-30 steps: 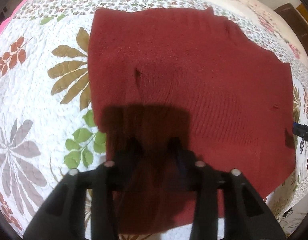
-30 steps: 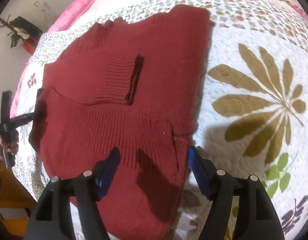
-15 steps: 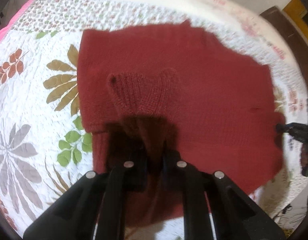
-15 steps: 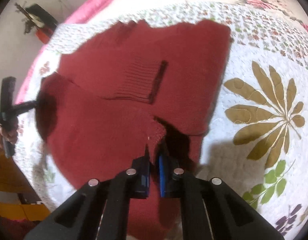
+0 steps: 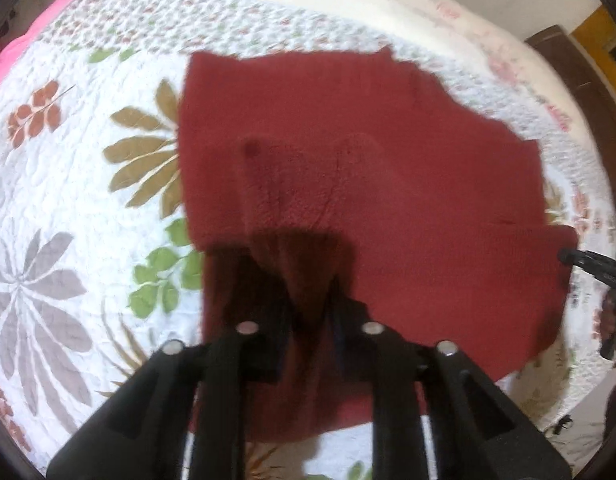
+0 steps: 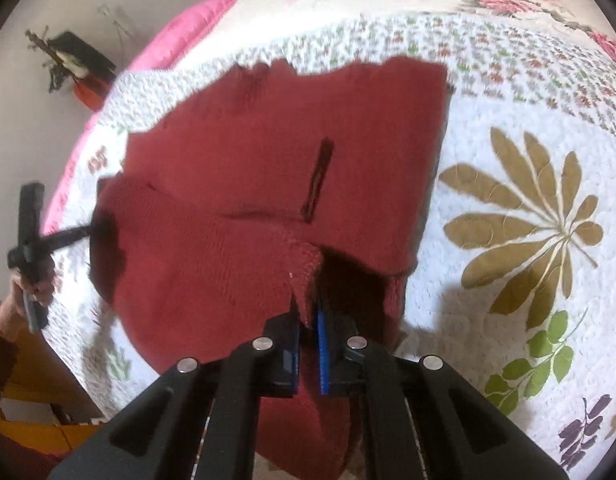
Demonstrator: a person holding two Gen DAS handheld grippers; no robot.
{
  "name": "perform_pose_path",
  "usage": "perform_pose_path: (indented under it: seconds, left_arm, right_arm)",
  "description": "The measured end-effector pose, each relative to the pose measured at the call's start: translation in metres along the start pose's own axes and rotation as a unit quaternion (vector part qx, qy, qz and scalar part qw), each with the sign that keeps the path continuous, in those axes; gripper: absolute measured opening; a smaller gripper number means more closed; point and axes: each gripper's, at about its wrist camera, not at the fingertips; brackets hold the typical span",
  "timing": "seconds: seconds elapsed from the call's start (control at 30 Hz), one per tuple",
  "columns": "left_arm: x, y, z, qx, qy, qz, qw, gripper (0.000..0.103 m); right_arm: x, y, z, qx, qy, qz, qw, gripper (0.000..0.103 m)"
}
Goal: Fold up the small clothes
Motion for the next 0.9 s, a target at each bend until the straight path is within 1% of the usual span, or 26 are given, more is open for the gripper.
perform_pose_path:
  seconds: [0.03,0.07,0.2,0.27,0.4,0.43,0.47,0.5,0.53,0.57,0.6,0.63,0.67,0.7,0.8,0.9]
  left_arm:
    - [-0.002,0.003,-0.003,-0.007,-0.003,0.001,1.0000,0.042]
    - [-0.004,0.007,-0.007,-0.007,-0.006,-0.002,1.0000,0.049]
    - [-0.019,0.031,-0.012,-0.002,-0.001,-0.032,0.9995,0.053]
    - [-0.022,0.040,-0.008,0.000,0.010,-0.044,0.9990,0.060]
    - [-0.027,0.054,0.007,-0.019,0.035,-0.048,0.9980,0.062]
    - [-0.027,0.056,0.009,-0.027,0.041,-0.048,0.9976,0.056]
    - [-0.026,0.058,0.011,-0.038,0.049,-0.051,0.9968,0.042]
    - [-0.025,0.058,0.014,-0.042,0.054,-0.051,0.9963,0.036]
    - [-0.023,0.054,0.015,-0.033,0.054,-0.048,0.9968,0.022]
    - [-0.022,0.050,0.014,-0.015,0.045,-0.048,0.9977,0.011]
    - [-0.021,0.046,0.013,0.002,0.035,-0.049,0.9982,0.011]
    - [-0.020,0.036,0.012,0.010,0.025,-0.037,0.9990,0.010]
    - [-0.020,0.030,0.013,0.013,0.025,-0.028,0.9992,0.010]
    - [-0.019,0.018,0.014,0.020,0.025,-0.010,0.9994,0.010]
    - [-0.021,-0.005,0.015,0.032,0.022,0.024,0.9990,0.010]
    - [-0.031,-0.028,0.017,0.039,0.012,0.063,0.9972,0.010]
  right_arm:
    - [0.002,0.002,0.000,-0.002,0.001,-0.001,1.000,0.007]
    - [0.003,0.005,0.000,-0.006,0.006,-0.001,1.000,0.007]
    - [0.005,0.011,0.003,-0.004,0.013,-0.003,1.000,0.007]
    - [0.005,0.012,0.005,-0.005,0.017,-0.004,1.000,0.007]
    - [0.002,0.016,0.007,-0.001,0.018,-0.008,1.000,0.007]
    - [0.002,0.017,0.007,-0.001,0.019,-0.009,1.000,0.007]
    - [0.002,0.017,0.008,-0.001,0.021,-0.009,1.000,0.007]
    - [0.002,0.017,0.008,-0.002,0.023,-0.008,1.000,0.007]
    - [0.002,0.015,0.008,-0.005,0.024,-0.006,1.000,0.007]
    - [0.002,0.014,0.008,-0.007,0.025,-0.005,1.000,0.007]
    - [0.001,0.011,0.007,-0.011,0.024,-0.002,1.000,0.007]
    - [0.000,0.008,0.007,-0.014,0.024,0.001,1.000,0.007]
    - [-0.001,0.003,0.006,-0.014,0.021,0.005,1.000,0.007]
    - [-0.002,-0.001,0.006,-0.013,0.018,0.009,1.000,0.007]
    - [-0.009,-0.016,0.008,-0.026,0.024,0.026,0.999,0.007]
    - [-0.023,-0.033,0.009,-0.035,0.027,0.050,0.998,0.007]
Point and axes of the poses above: each gripper's, at about its wrist camera, not at the fingertips, and y roughly the way its jaws point, z to its right, x to its underside, and after that the axes turned 2 degrees about z, right-handed
